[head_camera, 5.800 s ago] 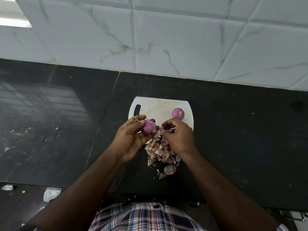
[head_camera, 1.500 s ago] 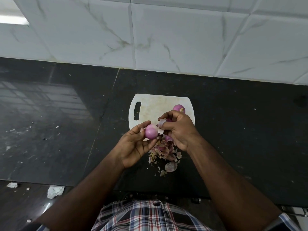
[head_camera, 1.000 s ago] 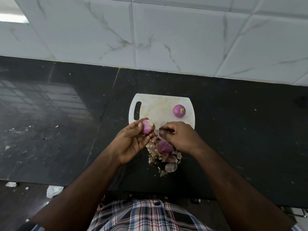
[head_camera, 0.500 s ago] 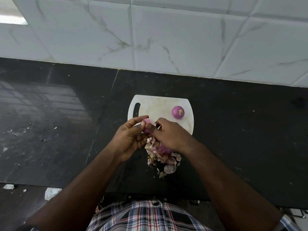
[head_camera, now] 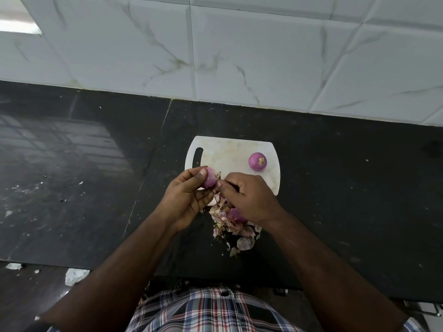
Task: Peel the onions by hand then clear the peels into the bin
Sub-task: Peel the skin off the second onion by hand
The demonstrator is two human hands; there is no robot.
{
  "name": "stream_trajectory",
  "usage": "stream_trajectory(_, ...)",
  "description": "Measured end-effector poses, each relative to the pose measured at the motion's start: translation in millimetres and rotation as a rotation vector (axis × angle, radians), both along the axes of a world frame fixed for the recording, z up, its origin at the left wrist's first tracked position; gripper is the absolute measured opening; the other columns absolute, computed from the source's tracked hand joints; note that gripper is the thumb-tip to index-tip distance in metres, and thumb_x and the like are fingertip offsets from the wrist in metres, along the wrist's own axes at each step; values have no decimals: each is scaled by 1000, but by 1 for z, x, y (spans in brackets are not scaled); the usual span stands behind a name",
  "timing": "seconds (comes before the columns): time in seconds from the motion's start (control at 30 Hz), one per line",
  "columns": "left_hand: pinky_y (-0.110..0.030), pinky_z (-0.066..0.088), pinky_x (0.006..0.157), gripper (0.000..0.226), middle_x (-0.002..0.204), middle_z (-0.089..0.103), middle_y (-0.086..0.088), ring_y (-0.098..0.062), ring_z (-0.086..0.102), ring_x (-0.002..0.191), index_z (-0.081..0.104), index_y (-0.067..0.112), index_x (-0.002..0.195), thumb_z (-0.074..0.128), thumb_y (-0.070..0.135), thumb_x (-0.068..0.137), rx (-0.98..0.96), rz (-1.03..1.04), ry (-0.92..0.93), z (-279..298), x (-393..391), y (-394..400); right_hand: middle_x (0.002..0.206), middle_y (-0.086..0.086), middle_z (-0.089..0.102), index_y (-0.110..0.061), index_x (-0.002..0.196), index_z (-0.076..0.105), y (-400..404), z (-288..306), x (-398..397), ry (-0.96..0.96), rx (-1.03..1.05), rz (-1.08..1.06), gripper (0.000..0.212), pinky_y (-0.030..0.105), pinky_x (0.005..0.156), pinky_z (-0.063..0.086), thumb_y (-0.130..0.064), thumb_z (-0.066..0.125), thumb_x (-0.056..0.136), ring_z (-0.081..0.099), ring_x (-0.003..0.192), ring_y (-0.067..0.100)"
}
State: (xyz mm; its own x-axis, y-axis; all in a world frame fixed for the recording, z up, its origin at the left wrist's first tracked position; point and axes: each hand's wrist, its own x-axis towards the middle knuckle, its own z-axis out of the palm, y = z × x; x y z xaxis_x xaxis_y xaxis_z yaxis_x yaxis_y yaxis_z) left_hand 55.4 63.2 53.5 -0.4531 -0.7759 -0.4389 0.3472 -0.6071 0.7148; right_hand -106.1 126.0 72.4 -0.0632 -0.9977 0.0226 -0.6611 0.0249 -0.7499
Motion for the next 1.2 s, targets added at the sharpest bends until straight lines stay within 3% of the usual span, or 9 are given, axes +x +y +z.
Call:
stream_trajectory(0.07, -24, 58, 58, 35, 87, 74, -8, -21, 73, 73, 63, 7, 118, 65, 25, 88, 17, -5, -14, -1, 2, -1, 88, -2, 76, -19, 101, 76, 1, -2, -8, -43, 93, -23, 18, 38, 75, 57, -31, 64, 93, 69, 81, 11)
stream_trajectory(0.23, -22, 50, 49, 44, 85, 71, -4, -20, 70, 70, 62, 11, 108, 69, 44, 80, -58, -98, -143, -2, 2, -1, 127, -3, 66, -29, 147, 43, -2, 8, -13, 122, 189, -4, 67, 41, 93, 54, -47, 69, 88, 66, 107, 16)
stream_trajectory(0.37, -24, 43, 50, 42, 81, 67, -5, -14, 60, 59, 65, 14, 106, 61, 53, 91, -176, -145, -321, -1, -4, 0, 120, 6, 66, -23, 137, 38, -8, 11, -7, 623, 40, 190, 42, 43, 75, 54, -42, 44, 100, 65, 97, 27)
stream_trajectory(0.5, -21, 41, 45, 51, 77, 64, -10, -14, 51, 54, 68, 9, 110, 45, 54, 101, -235, -184, -426, 6, -5, 2, 96, 4, 66, -16, 114, 52, -12, 19, -9, 797, -75, 305, 21, 34, 61, 46, -31, 46, 101, 62, 76, 23)
stream_trajectory(0.7, -20, 33, 40, 56, 66, 60, -8, -10, 44, 45, 64, 7, 94, 42, 58, 101, -159, -148, -423, 13, -4, 1, 70, 0, 56, -13, 87, 56, -15, 10, -10, 542, -200, 247, 29, 32, 51, 32, -32, 37, 99, 51, 57, 20)
stream_trajectory(0.8, -21, 34, 41, 55, 72, 58, -11, -11, 44, 46, 64, 7, 93, 46, 58, 99, -68, -108, -327, 15, -5, 1, 91, -2, 72, -20, 113, 66, -17, 2, -14, 77, -15, -57, 18, 29, 70, 53, -26, 55, 100, 68, 81, 14)
stream_trajectory(0.87, -23, 36, 44, 53, 77, 58, -11, -12, 46, 48, 63, 6, 97, 48, 57, 99, -23, -115, -293, 15, -6, 3, 115, -4, 72, -23, 133, 60, -22, 7, -12, -146, -12, -255, 37, 26, 91, 52, -24, 64, 96, 66, 106, 7)
stream_trajectory(1.07, -28, 42, 52, 34, 76, 62, -11, -18, 57, 58, 58, 0, 113, 40, 28, 105, -136, -198, -237, 23, -35, 21, 127, -4, 66, -23, 132, 58, -40, 29, 41, -212, -180, -346, 43, 32, 101, 47, -49, 45, 101, 59, 120, 11)
stream_trajectory(1.2, -24, 29, 42, 31, 56, 49, -3, -11, 40, 43, 58, 2, 107, 36, 24, 106, -242, -108, -307, 38, -40, 24, 106, -4, 71, -21, 113, 65, -46, 29, 37, -365, -233, -411, 38, 23, 87, 48, -48, 40, 102, 63, 101, 10)
